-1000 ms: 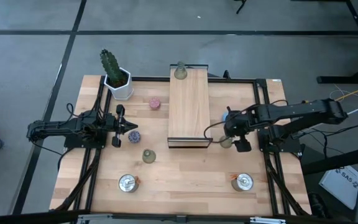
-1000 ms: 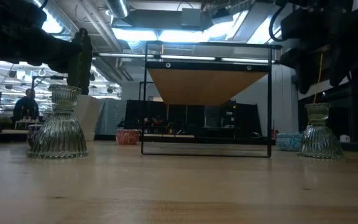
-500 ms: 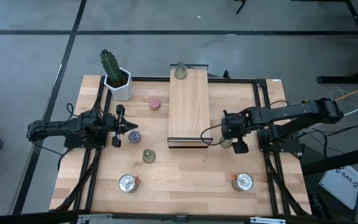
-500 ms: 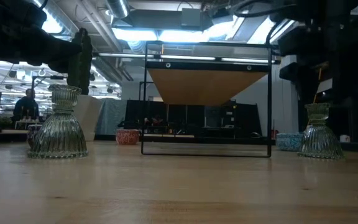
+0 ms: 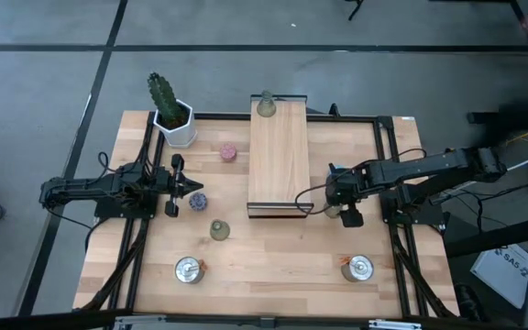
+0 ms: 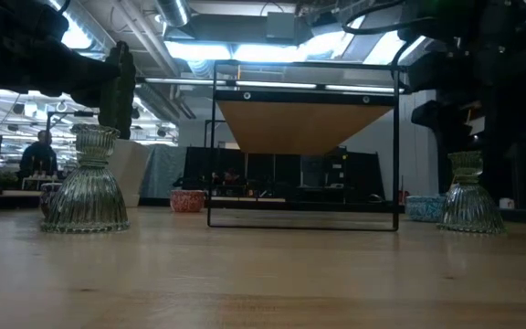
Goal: Pick & Place candle stick holders
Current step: Put the right transparent candle holder on the shelf
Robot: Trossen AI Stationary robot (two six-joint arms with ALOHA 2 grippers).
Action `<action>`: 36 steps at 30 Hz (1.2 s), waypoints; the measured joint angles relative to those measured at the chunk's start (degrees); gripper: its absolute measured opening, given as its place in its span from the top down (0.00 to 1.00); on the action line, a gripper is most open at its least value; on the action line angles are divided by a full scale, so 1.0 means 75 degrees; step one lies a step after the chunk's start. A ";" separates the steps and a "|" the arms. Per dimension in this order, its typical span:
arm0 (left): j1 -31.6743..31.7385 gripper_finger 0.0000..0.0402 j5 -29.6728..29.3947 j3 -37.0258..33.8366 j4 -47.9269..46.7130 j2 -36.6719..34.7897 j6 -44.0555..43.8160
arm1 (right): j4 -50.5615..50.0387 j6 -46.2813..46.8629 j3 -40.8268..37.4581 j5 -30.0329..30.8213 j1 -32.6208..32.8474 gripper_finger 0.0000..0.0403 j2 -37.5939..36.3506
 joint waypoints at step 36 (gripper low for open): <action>0.0001 0.99 0.0000 0.0000 0.0000 -0.0002 0.0001 | 0.0034 0.0111 -0.0003 0.0143 0.0000 0.53 -0.0044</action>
